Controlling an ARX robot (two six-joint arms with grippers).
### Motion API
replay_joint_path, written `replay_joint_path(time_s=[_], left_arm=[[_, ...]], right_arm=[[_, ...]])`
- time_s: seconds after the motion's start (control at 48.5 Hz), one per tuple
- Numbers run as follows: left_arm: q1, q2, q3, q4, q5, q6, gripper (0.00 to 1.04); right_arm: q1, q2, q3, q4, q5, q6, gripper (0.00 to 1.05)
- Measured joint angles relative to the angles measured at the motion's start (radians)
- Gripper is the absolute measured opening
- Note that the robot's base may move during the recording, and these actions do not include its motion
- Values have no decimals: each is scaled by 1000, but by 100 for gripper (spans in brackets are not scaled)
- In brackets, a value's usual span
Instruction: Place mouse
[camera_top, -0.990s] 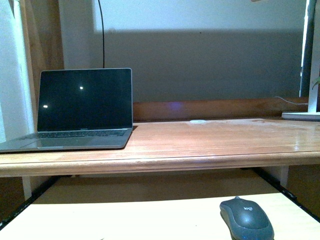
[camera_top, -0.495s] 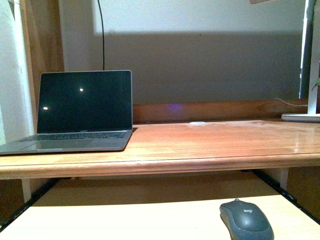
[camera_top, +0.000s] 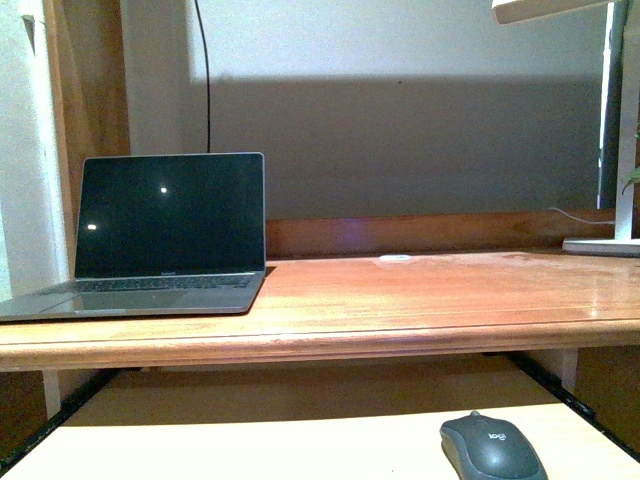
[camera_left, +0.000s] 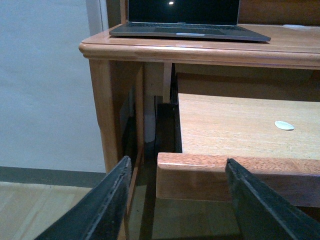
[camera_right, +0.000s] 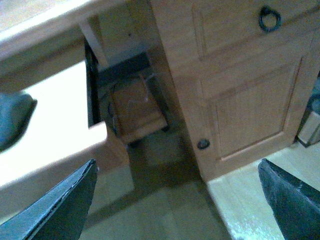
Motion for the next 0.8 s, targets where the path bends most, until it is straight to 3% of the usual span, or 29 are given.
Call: replay_joint_path(time_s=[0.103, 0.206, 0.495, 0.804], left_arm=[[0, 0, 0, 0, 0, 0, 81], [0, 0, 0, 0, 0, 0, 98], [0, 0, 0, 0, 0, 2, 97], [0, 0, 0, 0, 0, 2, 97]], right_arm=[[57, 140, 92, 135, 60, 28, 97], [176, 293, 174, 257, 140, 35, 97], [547, 747, 390, 494, 237, -41, 97], [656, 988, 528, 349, 253, -64, 97]])
